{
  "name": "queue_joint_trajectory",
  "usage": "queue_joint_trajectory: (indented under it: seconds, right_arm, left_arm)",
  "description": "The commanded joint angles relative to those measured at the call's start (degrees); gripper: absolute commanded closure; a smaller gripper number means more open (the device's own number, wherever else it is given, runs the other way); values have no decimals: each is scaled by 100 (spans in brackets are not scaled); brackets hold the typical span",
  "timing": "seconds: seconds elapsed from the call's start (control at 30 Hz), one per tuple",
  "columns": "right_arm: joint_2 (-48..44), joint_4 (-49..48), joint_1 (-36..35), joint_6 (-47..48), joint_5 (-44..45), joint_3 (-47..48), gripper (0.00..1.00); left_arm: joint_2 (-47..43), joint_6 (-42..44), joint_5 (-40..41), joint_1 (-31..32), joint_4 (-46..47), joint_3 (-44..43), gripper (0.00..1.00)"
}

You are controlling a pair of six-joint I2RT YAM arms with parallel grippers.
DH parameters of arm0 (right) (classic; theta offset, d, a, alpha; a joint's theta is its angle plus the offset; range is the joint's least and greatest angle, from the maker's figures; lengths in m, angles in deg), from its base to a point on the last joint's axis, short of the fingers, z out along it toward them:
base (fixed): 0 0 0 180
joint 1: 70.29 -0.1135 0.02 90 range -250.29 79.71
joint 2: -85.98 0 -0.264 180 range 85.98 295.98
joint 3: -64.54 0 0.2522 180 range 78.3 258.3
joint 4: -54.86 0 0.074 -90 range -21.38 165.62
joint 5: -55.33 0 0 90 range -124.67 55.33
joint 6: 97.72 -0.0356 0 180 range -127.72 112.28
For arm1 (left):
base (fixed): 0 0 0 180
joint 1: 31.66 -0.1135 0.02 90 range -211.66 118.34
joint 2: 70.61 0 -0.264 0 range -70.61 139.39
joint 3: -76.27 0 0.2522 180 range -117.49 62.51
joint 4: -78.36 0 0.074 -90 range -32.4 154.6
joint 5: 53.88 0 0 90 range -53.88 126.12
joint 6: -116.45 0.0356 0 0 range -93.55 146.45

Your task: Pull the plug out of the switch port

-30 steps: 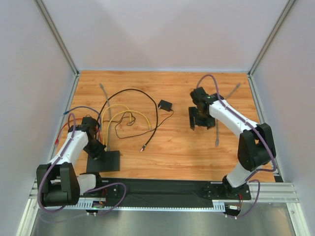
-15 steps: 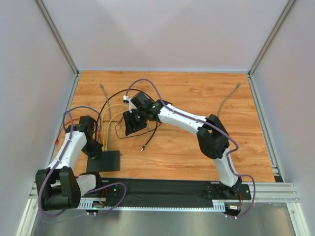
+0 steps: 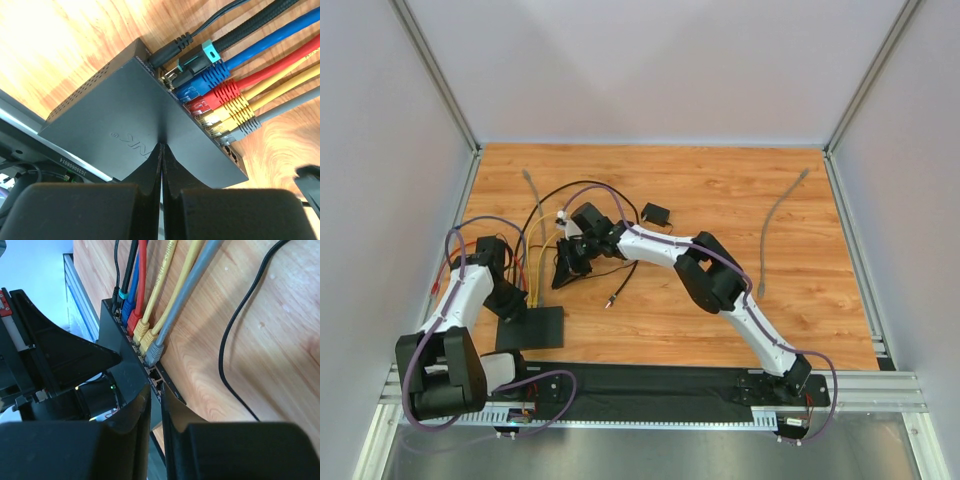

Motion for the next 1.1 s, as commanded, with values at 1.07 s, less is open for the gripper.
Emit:
queue_joint_trajectory:
  seconds: [1.07]
  right_arm:
    - [196, -1736, -301, -1589, -724, -443, 65]
  left_arm:
    - [13, 150, -199, -87, 70, 104, 100]
